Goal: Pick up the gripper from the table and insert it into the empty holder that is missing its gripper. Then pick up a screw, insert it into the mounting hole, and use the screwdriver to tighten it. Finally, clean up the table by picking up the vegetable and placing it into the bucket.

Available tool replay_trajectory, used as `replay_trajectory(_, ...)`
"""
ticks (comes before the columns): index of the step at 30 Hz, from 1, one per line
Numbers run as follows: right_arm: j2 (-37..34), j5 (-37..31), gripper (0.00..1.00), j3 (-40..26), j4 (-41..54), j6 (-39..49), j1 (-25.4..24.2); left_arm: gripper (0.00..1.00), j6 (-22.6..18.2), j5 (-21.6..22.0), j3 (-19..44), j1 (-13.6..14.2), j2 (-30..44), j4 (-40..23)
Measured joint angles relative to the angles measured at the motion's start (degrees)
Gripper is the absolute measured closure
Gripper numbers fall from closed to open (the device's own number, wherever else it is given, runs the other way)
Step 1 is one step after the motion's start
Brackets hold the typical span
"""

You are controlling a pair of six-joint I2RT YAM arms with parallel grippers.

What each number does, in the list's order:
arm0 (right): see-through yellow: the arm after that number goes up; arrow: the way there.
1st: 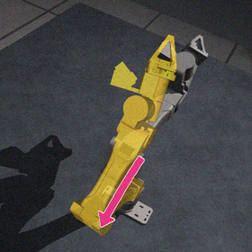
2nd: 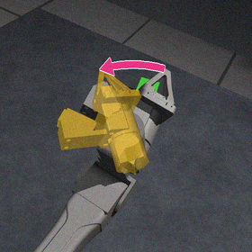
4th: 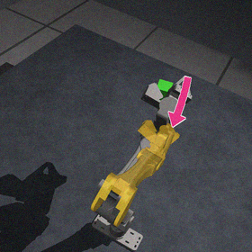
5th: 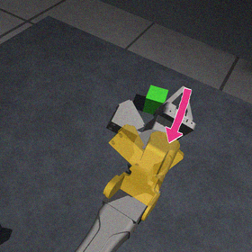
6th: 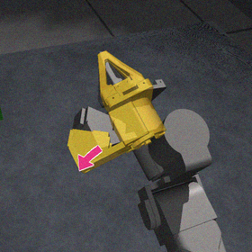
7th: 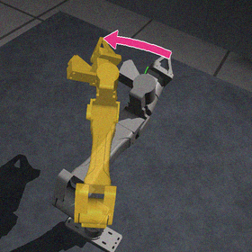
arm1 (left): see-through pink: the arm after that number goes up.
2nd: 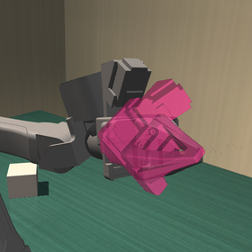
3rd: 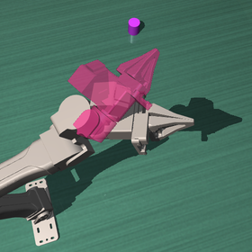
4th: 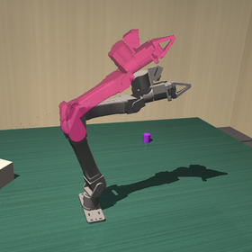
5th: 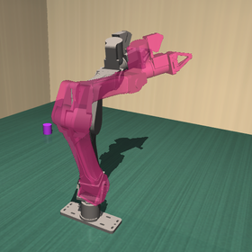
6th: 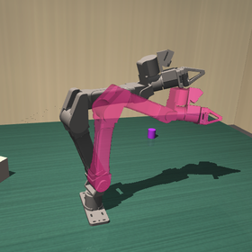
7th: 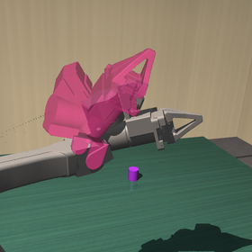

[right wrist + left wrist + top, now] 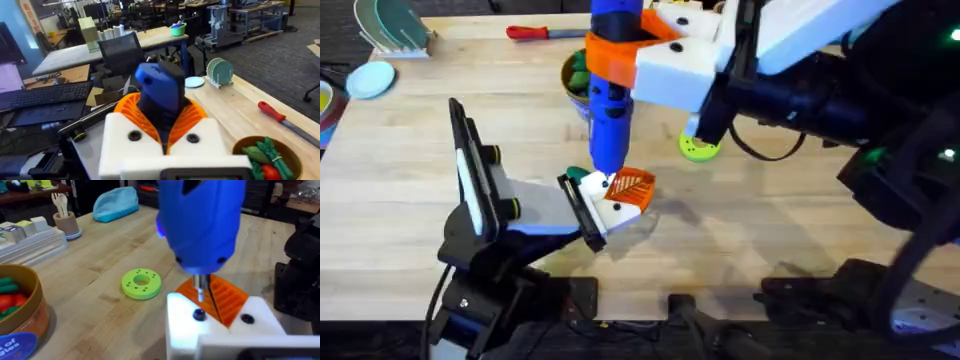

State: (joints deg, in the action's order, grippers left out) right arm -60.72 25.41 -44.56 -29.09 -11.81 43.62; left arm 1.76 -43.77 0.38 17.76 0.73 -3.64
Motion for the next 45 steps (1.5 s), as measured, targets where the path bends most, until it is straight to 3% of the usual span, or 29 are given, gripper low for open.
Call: replay_trajectory(45, -3.58, 1.07, 0.983, 0.0, -2.63, -2.94, 0.09, 0.996, 0.0, 0.0, 0.0, 0.0, 0.0, -0.02)
